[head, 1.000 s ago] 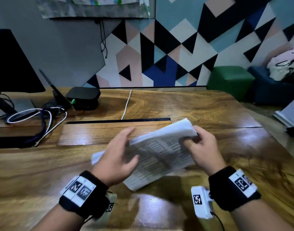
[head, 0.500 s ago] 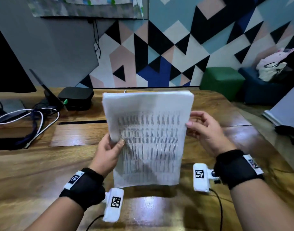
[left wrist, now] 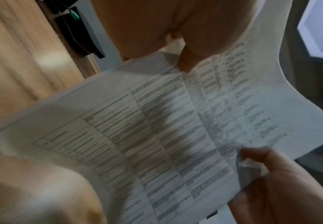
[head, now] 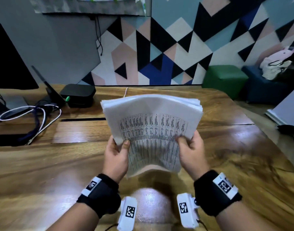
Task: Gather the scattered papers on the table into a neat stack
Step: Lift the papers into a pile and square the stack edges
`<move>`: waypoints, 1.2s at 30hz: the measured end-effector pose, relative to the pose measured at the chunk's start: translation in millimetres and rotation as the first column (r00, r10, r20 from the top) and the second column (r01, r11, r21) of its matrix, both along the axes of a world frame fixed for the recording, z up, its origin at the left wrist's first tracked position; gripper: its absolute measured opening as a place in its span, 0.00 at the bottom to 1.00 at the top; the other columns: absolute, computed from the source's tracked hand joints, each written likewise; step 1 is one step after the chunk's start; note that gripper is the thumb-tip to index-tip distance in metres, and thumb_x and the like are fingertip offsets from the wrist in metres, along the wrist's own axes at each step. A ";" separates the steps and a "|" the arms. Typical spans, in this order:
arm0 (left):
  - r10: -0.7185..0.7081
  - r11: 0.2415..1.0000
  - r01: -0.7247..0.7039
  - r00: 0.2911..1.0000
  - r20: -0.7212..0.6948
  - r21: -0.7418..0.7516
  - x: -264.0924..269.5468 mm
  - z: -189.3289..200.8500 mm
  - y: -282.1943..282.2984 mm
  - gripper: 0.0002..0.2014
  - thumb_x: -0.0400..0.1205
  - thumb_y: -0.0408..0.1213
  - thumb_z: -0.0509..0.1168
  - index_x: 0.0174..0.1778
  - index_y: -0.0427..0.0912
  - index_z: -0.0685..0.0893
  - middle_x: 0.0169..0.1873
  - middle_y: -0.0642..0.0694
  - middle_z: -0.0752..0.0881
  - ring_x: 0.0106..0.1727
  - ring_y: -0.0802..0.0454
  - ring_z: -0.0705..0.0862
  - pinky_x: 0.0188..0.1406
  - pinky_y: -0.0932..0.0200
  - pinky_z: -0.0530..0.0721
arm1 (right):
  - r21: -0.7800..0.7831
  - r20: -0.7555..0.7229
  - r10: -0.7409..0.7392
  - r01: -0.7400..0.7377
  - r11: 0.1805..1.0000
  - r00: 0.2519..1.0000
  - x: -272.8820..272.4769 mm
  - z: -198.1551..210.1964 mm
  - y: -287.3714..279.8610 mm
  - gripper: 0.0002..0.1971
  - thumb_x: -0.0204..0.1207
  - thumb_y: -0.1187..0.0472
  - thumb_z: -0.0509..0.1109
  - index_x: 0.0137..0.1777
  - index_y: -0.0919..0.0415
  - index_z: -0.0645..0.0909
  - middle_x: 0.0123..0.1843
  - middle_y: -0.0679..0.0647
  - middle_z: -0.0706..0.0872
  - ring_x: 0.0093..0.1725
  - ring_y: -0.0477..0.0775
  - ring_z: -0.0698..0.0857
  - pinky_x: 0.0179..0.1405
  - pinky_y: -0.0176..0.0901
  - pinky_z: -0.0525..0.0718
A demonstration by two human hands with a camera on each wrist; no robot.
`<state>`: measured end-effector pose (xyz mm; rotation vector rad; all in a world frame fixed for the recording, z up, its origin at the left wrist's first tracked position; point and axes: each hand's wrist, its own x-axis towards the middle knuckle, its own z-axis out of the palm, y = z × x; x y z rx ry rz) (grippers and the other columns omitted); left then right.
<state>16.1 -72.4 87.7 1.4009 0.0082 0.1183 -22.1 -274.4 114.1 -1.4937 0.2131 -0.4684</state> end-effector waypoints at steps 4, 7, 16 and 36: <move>0.083 0.996 -0.081 0.995 -0.048 0.044 -21.7 -22.5 -10.1 0.14 0.82 0.21 0.64 0.61 0.37 0.78 0.48 0.51 0.88 0.43 0.70 0.88 0.47 0.67 0.88 | -0.040 -0.020 -0.128 0.127 0.991 0.992 -16.0 -40.7 12.7 0.22 0.75 0.83 0.63 0.47 0.52 0.79 0.41 0.34 0.91 0.41 0.32 0.88 0.41 0.23 0.82; 0.076 0.995 -0.073 0.996 -0.038 0.060 -17.7 -26.5 -9.3 0.12 0.82 0.23 0.65 0.56 0.42 0.79 0.48 0.50 0.88 0.43 0.70 0.88 0.47 0.64 0.88 | -0.026 -0.026 -0.143 0.142 0.989 0.989 -14.6 -48.9 11.1 0.21 0.75 0.83 0.64 0.49 0.54 0.80 0.40 0.41 0.92 0.42 0.32 0.88 0.43 0.24 0.83; 0.124 0.992 -0.125 0.983 0.137 -0.004 -3.8 -8.4 -3.6 0.12 0.74 0.24 0.59 0.50 0.41 0.77 0.44 0.42 0.83 0.44 0.56 0.81 0.46 0.61 0.83 | -0.052 0.121 -0.117 0.124 0.991 0.986 -5.0 -31.9 10.7 0.20 0.74 0.81 0.65 0.47 0.52 0.80 0.39 0.36 0.90 0.38 0.34 0.86 0.40 0.26 0.83; 0.198 0.980 -0.196 0.978 -0.068 0.032 -15.4 -34.7 -9.6 0.16 0.78 0.29 0.56 0.59 0.40 0.81 0.47 0.52 0.88 0.49 0.57 0.83 0.57 0.47 0.82 | -0.026 0.030 -0.136 0.137 0.990 0.990 -11.9 -61.7 23.5 0.19 0.80 0.80 0.58 0.53 0.52 0.77 0.49 0.45 0.86 0.47 0.28 0.84 0.50 0.23 0.79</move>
